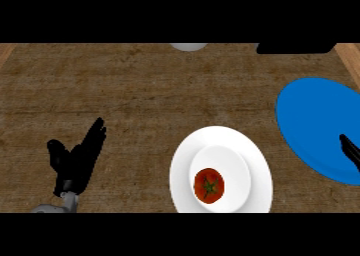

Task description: Pick the tomato from the plate and place it in the plate

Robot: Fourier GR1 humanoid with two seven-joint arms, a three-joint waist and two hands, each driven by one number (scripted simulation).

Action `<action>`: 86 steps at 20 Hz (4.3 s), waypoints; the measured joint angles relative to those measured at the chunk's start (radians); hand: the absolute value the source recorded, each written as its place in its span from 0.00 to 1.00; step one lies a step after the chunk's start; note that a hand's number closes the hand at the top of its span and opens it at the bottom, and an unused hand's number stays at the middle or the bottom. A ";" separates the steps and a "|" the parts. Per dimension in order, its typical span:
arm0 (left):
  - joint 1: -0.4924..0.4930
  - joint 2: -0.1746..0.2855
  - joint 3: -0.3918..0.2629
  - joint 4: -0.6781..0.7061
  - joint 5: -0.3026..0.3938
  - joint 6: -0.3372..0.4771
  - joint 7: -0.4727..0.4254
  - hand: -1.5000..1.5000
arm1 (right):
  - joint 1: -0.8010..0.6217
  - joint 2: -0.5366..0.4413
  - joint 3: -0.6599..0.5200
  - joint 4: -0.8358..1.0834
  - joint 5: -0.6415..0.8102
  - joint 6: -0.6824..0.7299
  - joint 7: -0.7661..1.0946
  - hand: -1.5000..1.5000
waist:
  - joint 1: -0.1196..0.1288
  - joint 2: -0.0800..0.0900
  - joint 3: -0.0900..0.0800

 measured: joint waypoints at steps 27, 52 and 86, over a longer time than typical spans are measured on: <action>0.018 -0.043 0.031 -0.007 -0.056 -0.046 -0.003 0.50 | -0.171 0.275 0.604 0.094 0.760 0.170 0.717 0.00 | 0.015 0.001 0.004; 0.009 -0.087 0.088 -0.021 -0.107 -0.089 0.065 0.50 | -0.309 0.390 0.568 0.430 0.870 0.174 0.755 1.00 | 0.016 0.002 0.004; 0.042 -0.110 0.114 -0.045 -0.132 -0.119 0.054 0.50 | -0.729 0.410 0.499 0.450 1.175 -0.120 1.286 1.00 | 0.011 -0.001 0.003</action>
